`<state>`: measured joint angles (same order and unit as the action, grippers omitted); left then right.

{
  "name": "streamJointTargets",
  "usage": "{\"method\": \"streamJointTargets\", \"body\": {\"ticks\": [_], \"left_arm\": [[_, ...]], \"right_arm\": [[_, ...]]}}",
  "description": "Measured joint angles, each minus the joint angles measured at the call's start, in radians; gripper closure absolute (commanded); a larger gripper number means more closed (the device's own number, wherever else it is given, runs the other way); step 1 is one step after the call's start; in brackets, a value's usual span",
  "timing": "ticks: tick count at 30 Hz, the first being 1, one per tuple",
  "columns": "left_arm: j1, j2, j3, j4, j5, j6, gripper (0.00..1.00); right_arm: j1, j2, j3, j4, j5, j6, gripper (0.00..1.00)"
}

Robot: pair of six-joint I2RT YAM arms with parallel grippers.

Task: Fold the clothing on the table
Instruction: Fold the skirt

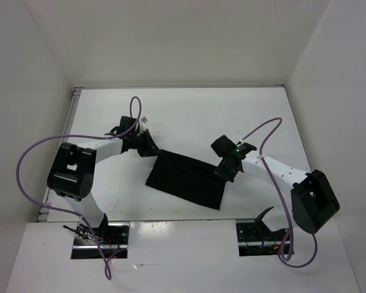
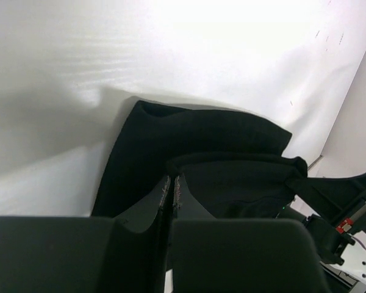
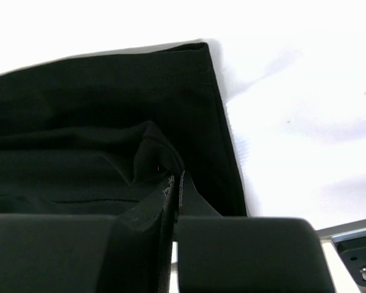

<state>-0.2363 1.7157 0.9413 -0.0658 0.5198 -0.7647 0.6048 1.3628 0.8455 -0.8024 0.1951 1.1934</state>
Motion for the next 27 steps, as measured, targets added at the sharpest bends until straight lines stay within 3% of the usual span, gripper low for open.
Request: {"method": "streamJointTargets", "body": {"ticks": [3,4,5,6,9,11,19,27], "left_arm": [[-0.002,0.03,0.017,0.014,0.001,-0.002,1.0],[-0.002,0.043,0.026,0.022,0.001,-0.002,0.99],[-0.003,0.056,0.036,0.031,0.001,-0.002,0.65],[-0.003,0.066,0.045,0.038,0.0,0.002,0.49],[-0.003,0.082,0.079,0.051,-0.01,-0.01,0.17],[-0.003,0.077,0.097,0.063,-0.024,-0.023,0.12],[-0.002,-0.097,0.093,0.015,-0.1,-0.018,0.12],[-0.002,-0.251,-0.113,-0.074,-0.189,0.003,0.12]], "right_arm": [[-0.01,0.0,0.002,0.0,0.018,0.01,1.0],[-0.015,0.0,0.002,0.001,0.025,0.014,0.81],[-0.021,0.0,0.004,0.001,0.034,0.021,0.67],[-0.023,0.0,0.005,0.002,0.042,0.033,0.61],[-0.028,-0.005,0.007,-0.006,0.082,0.046,0.56],[-0.029,-0.019,0.011,-0.017,0.106,0.056,0.54],[-0.023,-0.158,0.08,-0.073,0.118,0.024,0.53],[0.031,-0.118,0.077,-0.017,-0.058,-0.055,0.53]]}}
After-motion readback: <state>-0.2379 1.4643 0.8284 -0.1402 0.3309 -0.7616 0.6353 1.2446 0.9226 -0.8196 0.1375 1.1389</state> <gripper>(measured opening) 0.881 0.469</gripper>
